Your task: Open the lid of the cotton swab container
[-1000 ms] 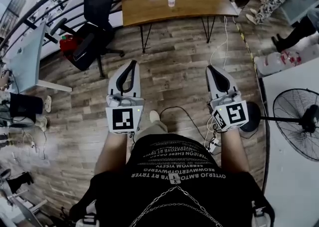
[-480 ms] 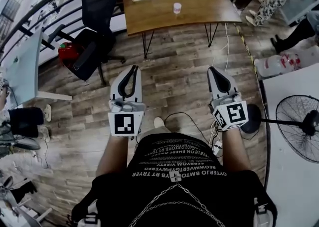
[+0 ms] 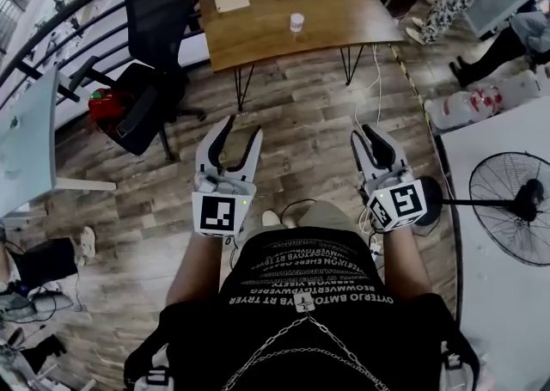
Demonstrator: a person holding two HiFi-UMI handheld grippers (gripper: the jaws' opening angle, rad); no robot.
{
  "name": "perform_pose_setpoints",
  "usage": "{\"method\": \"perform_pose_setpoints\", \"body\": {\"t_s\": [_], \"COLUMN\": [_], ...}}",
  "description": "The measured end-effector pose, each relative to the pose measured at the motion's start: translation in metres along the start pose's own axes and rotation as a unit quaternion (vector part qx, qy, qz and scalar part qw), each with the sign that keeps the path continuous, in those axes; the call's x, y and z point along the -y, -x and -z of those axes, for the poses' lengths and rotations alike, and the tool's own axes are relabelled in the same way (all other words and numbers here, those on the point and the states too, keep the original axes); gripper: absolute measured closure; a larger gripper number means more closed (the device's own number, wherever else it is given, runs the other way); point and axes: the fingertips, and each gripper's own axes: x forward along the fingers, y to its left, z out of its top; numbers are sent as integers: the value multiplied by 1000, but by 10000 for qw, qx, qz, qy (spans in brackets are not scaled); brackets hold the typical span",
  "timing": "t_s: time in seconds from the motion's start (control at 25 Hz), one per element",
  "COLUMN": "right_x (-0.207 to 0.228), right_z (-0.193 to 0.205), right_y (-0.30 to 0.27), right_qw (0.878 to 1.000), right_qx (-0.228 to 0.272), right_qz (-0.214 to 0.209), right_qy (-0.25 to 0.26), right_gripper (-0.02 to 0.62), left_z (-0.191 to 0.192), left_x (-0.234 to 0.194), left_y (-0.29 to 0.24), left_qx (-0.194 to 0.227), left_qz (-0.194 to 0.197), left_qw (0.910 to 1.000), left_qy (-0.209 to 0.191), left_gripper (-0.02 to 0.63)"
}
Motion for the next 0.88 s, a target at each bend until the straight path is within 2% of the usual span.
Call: {"method": "perform_pose_setpoints", "body": {"t_s": [0.2,0.32,0.56,0.72,0.88], "right_x": [-4,-5,1,8,20], "right_z": [4,5,8,12,16], "right_y": [0,-1,-3,-6,-10], "right_qw": [9999,9999,9996,9992,9989], "right_qx": [-22,14,80,130,148], "right_qz": [-20,-43,-133,-166,-153], "right_qy": [-132,-128,-255,-327,-418], "right_gripper": [437,434,425,423,423], "left_z": [18,18,5,12,16], "left_x": [1,-1,3,1,8], "left_y": [-1,4,4,1,-18], "left_qx": [-390,-309,-178,-327,-386], "left_qz": [95,73,20,-74,19], "left_qw": [9992,9993,9998,9994,9992], "left_qy": [85,191,78,-33,-57], "left_gripper": [414,414,417,417,417]}}
